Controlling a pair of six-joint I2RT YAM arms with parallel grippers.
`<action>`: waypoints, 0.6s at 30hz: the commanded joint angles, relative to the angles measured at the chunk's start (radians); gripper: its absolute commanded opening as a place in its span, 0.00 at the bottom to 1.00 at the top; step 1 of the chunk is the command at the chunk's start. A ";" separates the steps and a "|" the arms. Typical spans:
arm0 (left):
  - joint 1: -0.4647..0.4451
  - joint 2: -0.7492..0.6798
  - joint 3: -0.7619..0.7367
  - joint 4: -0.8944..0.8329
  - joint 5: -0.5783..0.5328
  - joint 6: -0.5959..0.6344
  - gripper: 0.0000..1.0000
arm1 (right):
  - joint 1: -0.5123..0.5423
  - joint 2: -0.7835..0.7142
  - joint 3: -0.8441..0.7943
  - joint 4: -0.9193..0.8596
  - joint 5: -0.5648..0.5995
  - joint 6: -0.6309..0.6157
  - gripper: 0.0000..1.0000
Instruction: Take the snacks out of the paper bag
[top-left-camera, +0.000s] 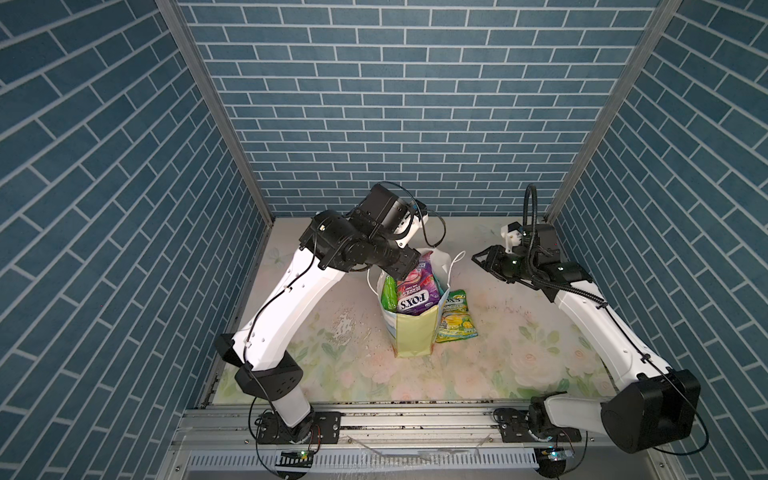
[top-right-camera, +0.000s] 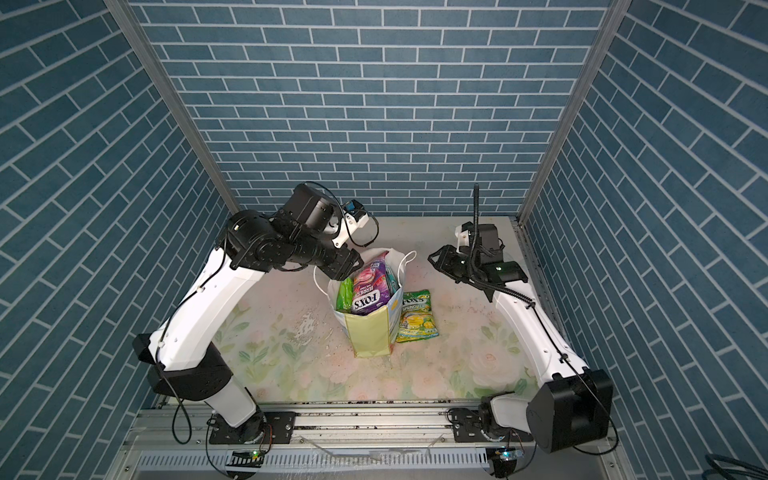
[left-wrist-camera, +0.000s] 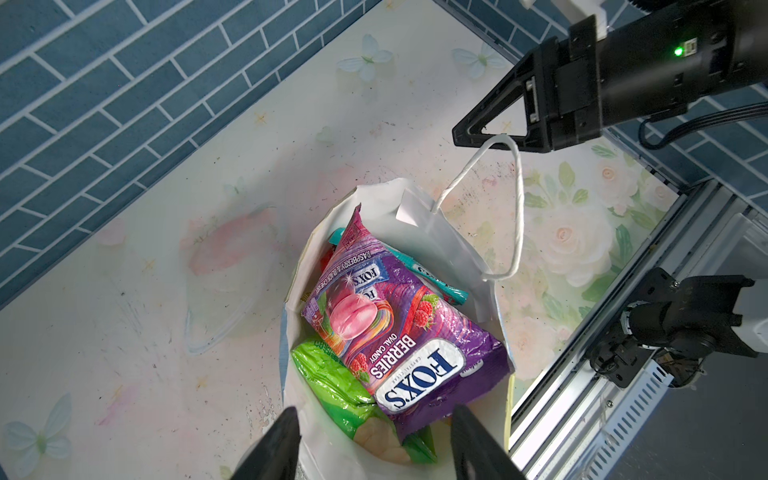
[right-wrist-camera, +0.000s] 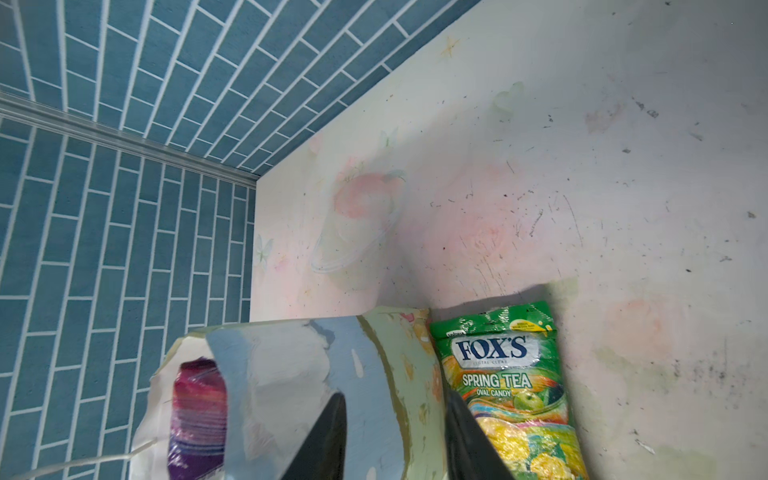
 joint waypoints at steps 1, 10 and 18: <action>-0.005 0.028 0.012 -0.062 0.011 0.005 0.60 | -0.004 0.003 0.053 -0.100 0.073 -0.003 0.48; -0.008 0.019 -0.083 -0.001 0.055 -0.013 0.62 | -0.005 -0.007 0.091 -0.183 0.107 -0.052 0.48; -0.034 0.105 0.016 -0.061 -0.004 -0.047 0.62 | -0.005 -0.005 0.173 -0.361 0.196 -0.140 0.48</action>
